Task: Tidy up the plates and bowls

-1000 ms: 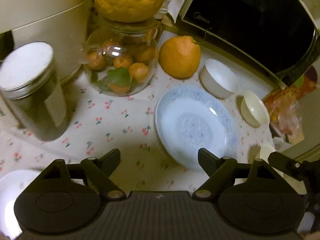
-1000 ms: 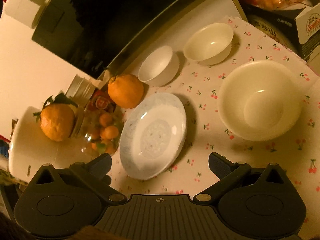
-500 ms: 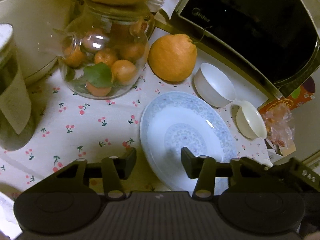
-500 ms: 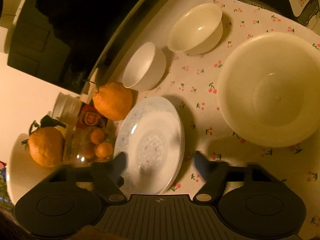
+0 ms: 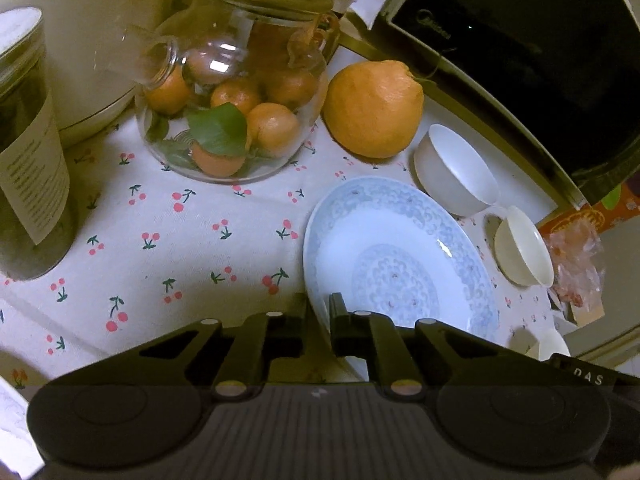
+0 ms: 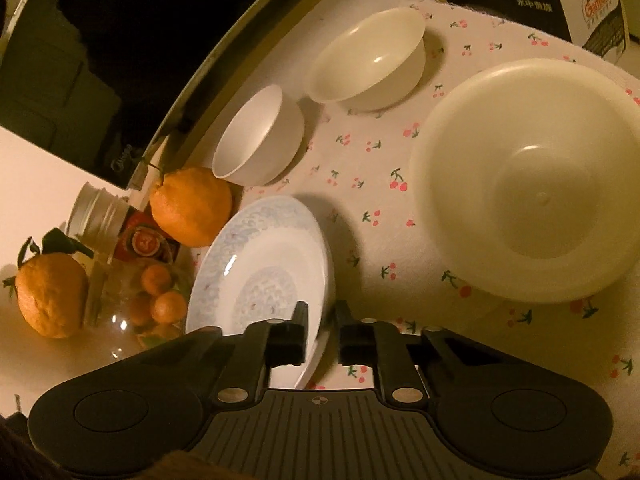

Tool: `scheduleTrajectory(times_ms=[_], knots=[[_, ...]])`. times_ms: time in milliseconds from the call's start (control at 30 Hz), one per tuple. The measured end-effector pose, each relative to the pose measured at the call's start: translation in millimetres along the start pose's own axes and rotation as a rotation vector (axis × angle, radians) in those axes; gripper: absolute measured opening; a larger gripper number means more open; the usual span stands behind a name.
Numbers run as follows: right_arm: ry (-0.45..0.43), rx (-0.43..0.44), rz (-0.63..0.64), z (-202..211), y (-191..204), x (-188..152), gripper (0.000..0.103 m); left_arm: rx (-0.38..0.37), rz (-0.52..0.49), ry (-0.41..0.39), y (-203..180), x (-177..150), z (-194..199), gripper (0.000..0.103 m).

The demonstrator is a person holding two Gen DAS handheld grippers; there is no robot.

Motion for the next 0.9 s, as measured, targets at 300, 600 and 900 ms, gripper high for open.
scheduleTrajectory(times_ms=[300,600,900], knots=[[0.048,-0.05,0.054,12.0,4.7,2.4,0.011,0.033,-0.134,0.031,-13.8,-11.4,6.5,0.011],[0.096,-0.096,0.051,25.3,-4.4,-0.1,0.011,0.039,-0.256,0.072,-27.2,-27.1,5.7,0.012],[0.115,-0.112,0.054,29.9,-7.8,-1.3,0.011,0.044,-0.3,0.087,-31.4,-34.4,4.5,0.013]])
Point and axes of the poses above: each gripper's, at about its wrist camera, not at the fingertips, and z roughly against the way its jaws point, y to its left, x to its top, the point moved 1 cm from there along -z, roughly the way its jaws point, and after that the axes turned 10 degrees about z, right-handed, at the moved point
